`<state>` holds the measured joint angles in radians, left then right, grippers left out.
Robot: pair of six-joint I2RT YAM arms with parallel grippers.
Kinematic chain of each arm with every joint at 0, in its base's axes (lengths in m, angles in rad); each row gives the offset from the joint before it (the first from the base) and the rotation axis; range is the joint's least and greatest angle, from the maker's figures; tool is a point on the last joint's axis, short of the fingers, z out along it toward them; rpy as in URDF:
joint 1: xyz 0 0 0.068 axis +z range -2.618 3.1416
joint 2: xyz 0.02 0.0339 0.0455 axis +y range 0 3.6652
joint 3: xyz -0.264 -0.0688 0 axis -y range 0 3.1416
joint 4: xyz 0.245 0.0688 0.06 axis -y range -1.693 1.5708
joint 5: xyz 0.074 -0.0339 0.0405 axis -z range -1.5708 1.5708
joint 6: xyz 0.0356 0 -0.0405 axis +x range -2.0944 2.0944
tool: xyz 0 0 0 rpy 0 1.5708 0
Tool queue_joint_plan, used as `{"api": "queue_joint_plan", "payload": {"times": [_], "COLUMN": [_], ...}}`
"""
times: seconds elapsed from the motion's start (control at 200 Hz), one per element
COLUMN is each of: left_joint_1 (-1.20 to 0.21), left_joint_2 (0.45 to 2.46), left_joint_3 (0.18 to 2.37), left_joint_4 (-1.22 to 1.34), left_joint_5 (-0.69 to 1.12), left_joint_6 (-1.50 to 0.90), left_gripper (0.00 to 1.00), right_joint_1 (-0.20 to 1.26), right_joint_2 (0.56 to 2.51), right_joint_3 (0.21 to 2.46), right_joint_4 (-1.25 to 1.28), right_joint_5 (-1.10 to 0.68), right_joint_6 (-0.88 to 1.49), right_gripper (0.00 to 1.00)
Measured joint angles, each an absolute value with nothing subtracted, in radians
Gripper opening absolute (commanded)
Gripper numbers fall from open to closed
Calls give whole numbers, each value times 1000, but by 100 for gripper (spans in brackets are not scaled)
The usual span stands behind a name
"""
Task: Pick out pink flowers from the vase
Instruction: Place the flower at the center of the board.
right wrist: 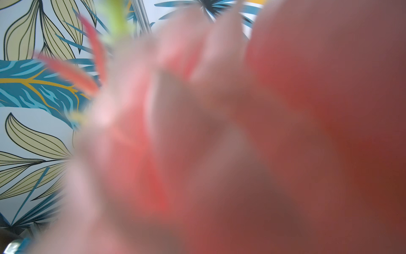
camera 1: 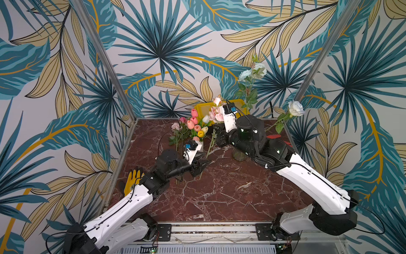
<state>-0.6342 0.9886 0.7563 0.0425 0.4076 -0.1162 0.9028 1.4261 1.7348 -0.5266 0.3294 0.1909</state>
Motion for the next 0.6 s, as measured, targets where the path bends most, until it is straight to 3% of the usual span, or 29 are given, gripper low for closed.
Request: {"api": "queue_joint_plan", "payload": {"times": [0.135,0.275,0.345,0.466,0.596], "left_joint_1": [-635,-635,-635,-635,-635], "left_joint_2": [1003,1007,1009,1015,1018], "left_joint_3": [756,756,756,756,756], "left_joint_4": [57,67,72,74,74], "left_joint_5": [413,412,412,404,383], "left_joint_6": [-109,-104,-101,-100,-101], "left_gripper": [19,10,11,31,33], "right_joint_1": [904,905,905,906,908], "right_joint_2": [1404,1381,1372,1365,1359], "right_joint_3": [1730,1723,1713,1699,1692], "right_joint_4": [-521,-518,-513,-505,-505], "right_joint_5": [319,312,309,303,301], "right_joint_6": [206,215,221,229,233], "right_gripper": [0,0,0,0,0]}}
